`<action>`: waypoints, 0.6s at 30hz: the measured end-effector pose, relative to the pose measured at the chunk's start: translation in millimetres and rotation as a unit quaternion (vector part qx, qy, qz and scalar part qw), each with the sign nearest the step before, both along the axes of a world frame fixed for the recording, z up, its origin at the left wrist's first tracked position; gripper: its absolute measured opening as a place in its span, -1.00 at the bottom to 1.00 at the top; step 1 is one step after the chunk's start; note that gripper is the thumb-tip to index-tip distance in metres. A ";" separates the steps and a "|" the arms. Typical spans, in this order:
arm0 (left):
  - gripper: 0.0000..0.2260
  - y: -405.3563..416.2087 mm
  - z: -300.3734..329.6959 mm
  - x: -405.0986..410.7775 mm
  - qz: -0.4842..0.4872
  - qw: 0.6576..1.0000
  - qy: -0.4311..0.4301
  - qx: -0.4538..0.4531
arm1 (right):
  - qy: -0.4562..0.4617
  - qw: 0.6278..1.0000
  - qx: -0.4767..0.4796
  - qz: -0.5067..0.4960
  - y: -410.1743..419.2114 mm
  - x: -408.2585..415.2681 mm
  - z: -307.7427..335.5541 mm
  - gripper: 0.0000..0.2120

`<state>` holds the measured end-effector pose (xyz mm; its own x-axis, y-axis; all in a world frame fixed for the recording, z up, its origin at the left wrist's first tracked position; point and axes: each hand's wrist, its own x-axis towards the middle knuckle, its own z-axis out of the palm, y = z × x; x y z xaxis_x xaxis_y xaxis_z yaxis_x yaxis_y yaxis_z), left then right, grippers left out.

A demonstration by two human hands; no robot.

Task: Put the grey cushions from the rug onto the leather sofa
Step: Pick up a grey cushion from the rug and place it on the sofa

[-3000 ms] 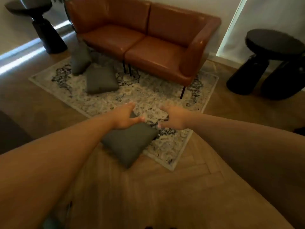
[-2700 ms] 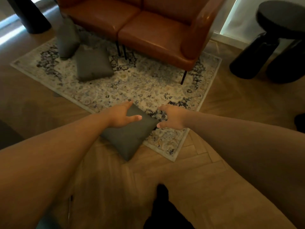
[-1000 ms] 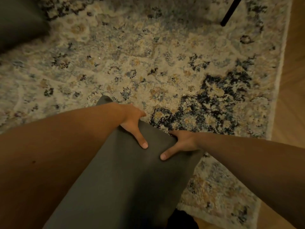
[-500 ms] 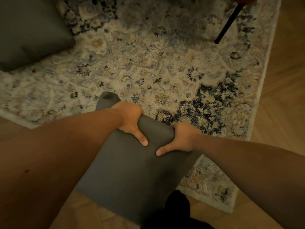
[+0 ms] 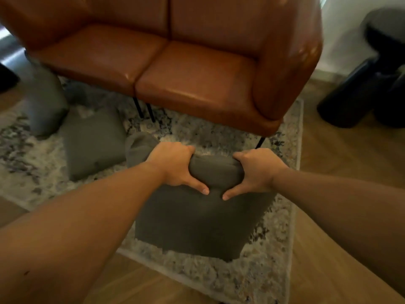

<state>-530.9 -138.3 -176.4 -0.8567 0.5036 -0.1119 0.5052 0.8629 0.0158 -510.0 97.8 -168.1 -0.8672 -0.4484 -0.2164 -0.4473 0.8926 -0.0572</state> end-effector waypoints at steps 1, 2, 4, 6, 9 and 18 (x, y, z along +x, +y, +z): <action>-0.18 -0.4 19.3 -4.2 -0.001 1.000 0.008 0.003 | 0.011 1.000 0.002 -0.001 -0.7 -3.3 18.9 -0.14; -0.19 -0.7 46.6 -10.5 -0.006 1.000 0.021 0.010 | 0.029 1.000 0.003 0.000 -1.4 -8.3 45.7 -0.14; -0.22 -2.6 98.3 -22.6 -0.011 0.998 0.054 0.023 | 0.057 0.998 0.003 -0.006 -1.4 -19.0 94.4 -0.14; -0.23 -2.9 147.0 -35.2 -0.029 0.994 0.099 0.036 | 0.083 0.997 -0.001 -0.003 -1.4 -31.4 141.0 -0.14; -0.22 1.2 208.6 -58.5 -0.039 0.987 0.150 0.031 | 0.122 0.992 -0.013 -0.011 4.3 -54.6 199.4 -0.17; -0.19 37.6 289.5 -168.6 -0.049 0.972 0.230 0.023 | 0.166 0.986 0.008 -0.009 40.9 -168.6 286.5 -0.08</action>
